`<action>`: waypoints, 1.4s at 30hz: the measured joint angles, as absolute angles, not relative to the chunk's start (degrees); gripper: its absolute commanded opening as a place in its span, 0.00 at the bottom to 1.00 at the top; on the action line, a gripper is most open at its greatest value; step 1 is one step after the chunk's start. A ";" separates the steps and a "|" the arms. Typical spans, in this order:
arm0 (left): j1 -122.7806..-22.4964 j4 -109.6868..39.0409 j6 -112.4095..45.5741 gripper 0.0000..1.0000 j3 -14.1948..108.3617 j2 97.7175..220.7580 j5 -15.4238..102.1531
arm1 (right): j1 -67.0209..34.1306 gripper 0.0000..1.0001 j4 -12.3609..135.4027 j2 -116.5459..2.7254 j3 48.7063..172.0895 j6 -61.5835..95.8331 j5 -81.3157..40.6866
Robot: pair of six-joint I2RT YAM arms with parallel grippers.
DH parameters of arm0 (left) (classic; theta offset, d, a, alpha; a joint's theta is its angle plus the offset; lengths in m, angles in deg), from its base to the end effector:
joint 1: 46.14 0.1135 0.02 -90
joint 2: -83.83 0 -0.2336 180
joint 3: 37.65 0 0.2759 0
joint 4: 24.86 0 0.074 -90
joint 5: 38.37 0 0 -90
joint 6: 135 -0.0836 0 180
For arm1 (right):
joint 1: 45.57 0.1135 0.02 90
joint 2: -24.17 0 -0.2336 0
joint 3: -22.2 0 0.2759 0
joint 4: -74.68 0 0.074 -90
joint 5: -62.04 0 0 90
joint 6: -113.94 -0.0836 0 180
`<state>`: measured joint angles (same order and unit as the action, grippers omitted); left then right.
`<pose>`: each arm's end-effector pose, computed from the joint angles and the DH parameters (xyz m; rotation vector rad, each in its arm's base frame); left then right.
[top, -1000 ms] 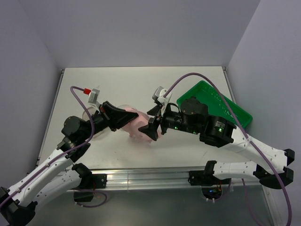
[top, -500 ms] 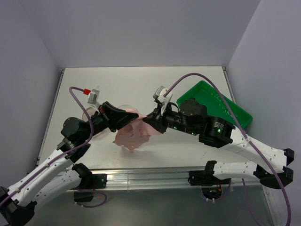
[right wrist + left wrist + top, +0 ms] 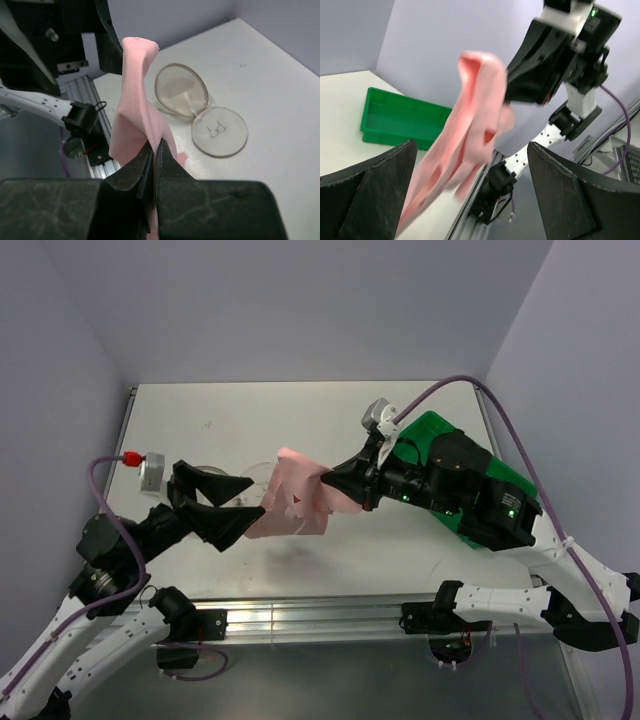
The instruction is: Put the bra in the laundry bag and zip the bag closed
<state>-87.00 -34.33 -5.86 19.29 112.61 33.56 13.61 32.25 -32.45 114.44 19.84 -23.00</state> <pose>0.1372 -0.1530 0.4054 0.3217 1.3546 -1.3835 0.1331 0.2372 0.4506 -0.8789 1.5382 0.8896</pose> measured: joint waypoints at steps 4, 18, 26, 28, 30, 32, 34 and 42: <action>-87.00 -40.85 -9.82 0.99 19.05 107.82 33.47 | 13.30 0.00 29.78 -32.76 120.28 20.74 -19.01; -87.00 -40.72 -14.23 0.68 14.51 112.63 20.75 | 13.30 0.00 23.35 -36.86 131.21 22.35 -12.38; -86.98 -35.71 -13.45 0.18 13.26 113.61 16.62 | 13.30 0.00 21.56 -38.77 131.36 22.51 -13.61; -86.98 -34.99 -12.55 0.06 13.04 113.83 16.64 | 13.30 0.00 21.32 -38.96 131.67 23.19 -14.15; -87.00 -33.20 -11.52 0.00 12.48 114.38 16.71 | 13.30 0.00 21.17 -39.01 131.97 23.91 -15.16; -86.98 -30.44 -9.69 0.00 11.01 114.97 16.77 | 13.30 0.00 20.93 -38.99 132.13 24.76 -16.16; -87.00 -27.56 -7.35 0.00 9.31 115.95 17.10 | 13.32 0.00 20.73 -38.96 132.06 25.79 -16.88; -87.00 -28.63 -3.96 0.00 11.64 124.39 24.71 | 14.70 0.07 20.01 -37.13 129.33 29.31 -17.54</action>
